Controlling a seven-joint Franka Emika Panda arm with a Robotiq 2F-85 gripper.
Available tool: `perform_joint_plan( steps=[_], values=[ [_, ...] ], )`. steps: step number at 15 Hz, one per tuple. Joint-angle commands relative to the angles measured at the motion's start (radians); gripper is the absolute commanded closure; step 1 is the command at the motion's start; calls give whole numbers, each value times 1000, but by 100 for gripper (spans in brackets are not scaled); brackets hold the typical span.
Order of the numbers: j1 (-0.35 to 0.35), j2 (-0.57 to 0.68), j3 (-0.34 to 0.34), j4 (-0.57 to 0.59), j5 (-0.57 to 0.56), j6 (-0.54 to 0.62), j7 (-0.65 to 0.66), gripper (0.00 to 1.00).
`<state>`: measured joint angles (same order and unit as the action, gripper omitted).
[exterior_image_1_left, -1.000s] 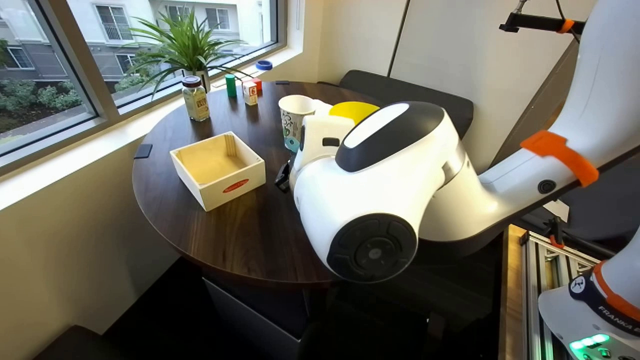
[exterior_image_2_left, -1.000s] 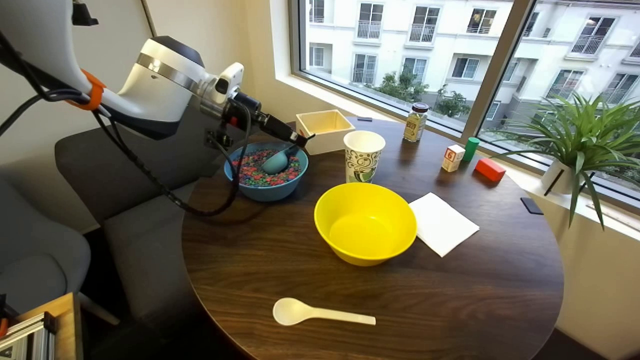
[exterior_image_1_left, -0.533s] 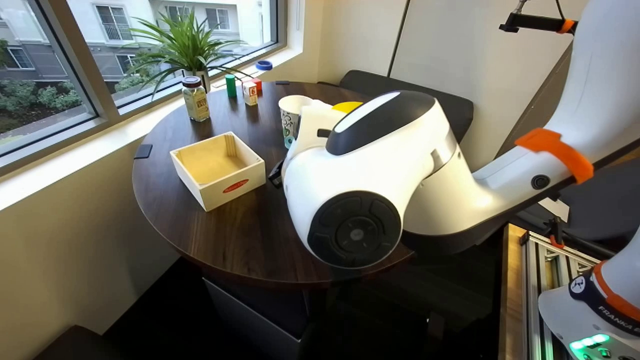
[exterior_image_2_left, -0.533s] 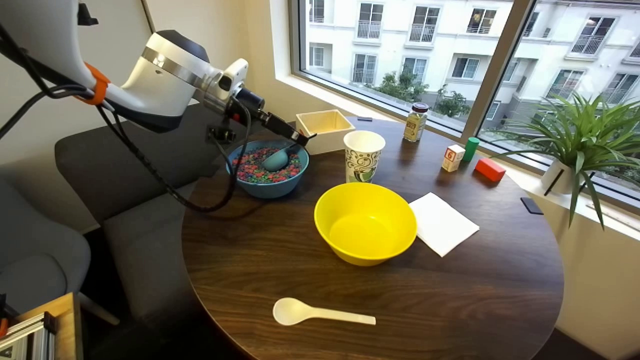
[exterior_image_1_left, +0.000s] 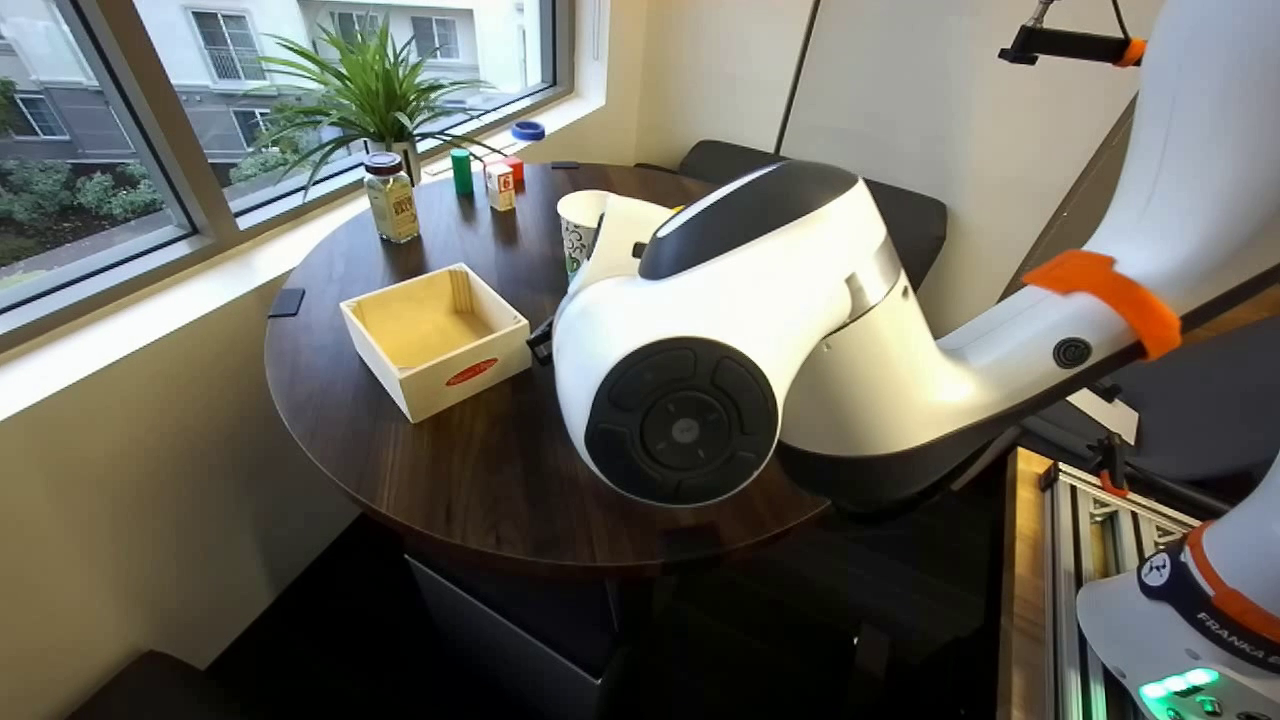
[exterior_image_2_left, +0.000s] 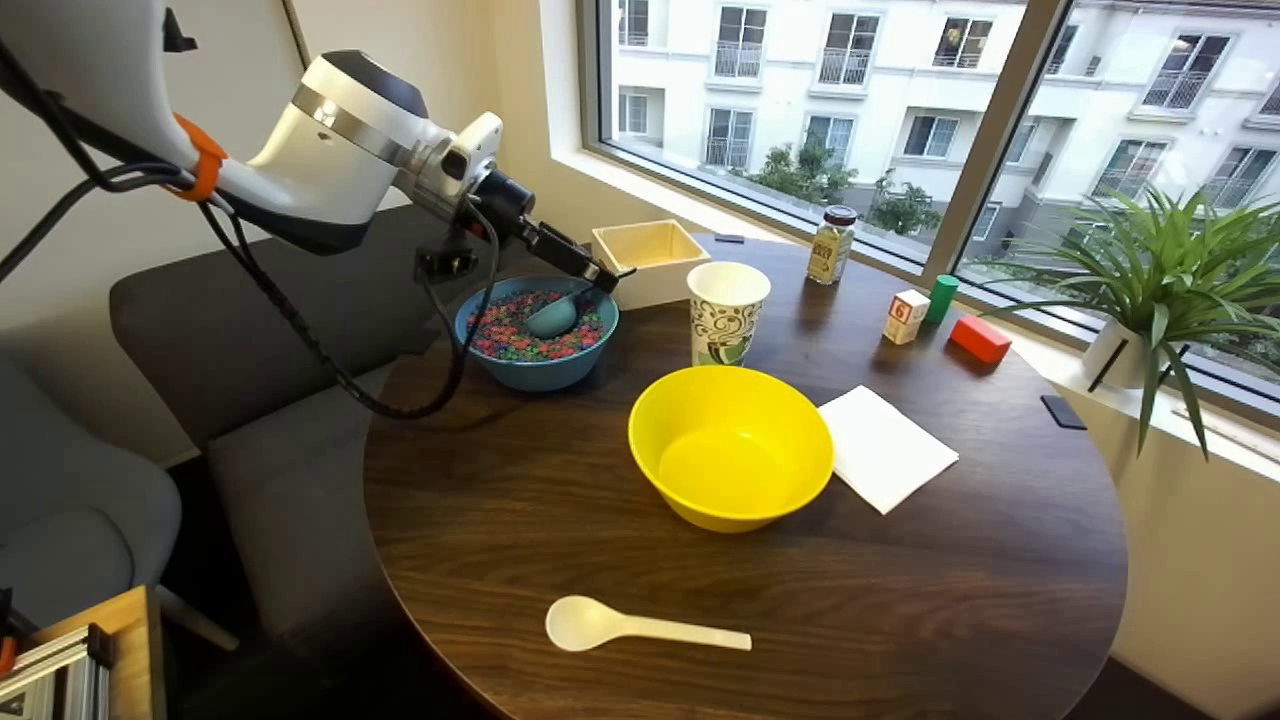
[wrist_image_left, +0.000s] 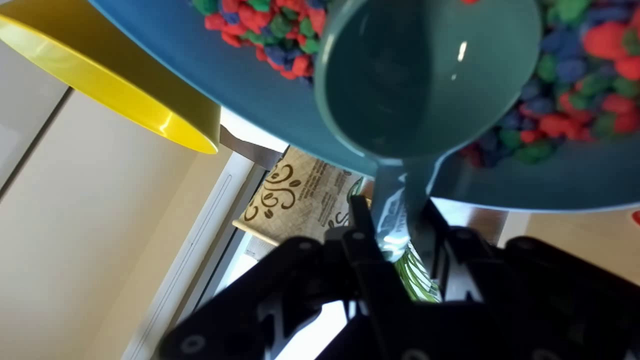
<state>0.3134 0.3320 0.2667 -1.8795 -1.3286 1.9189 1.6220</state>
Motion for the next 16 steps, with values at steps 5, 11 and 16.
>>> perform_joint_plan(
  steps=[5, 11, 16],
  values=[
    [1, 36, -5, 34, 62, 42, 114, 94],
    [-2, 29, -1, 24, 68, 120, 95, 94],
    [-1, 16, -9, 7, 31, 140, 46, 94]
  ],
)
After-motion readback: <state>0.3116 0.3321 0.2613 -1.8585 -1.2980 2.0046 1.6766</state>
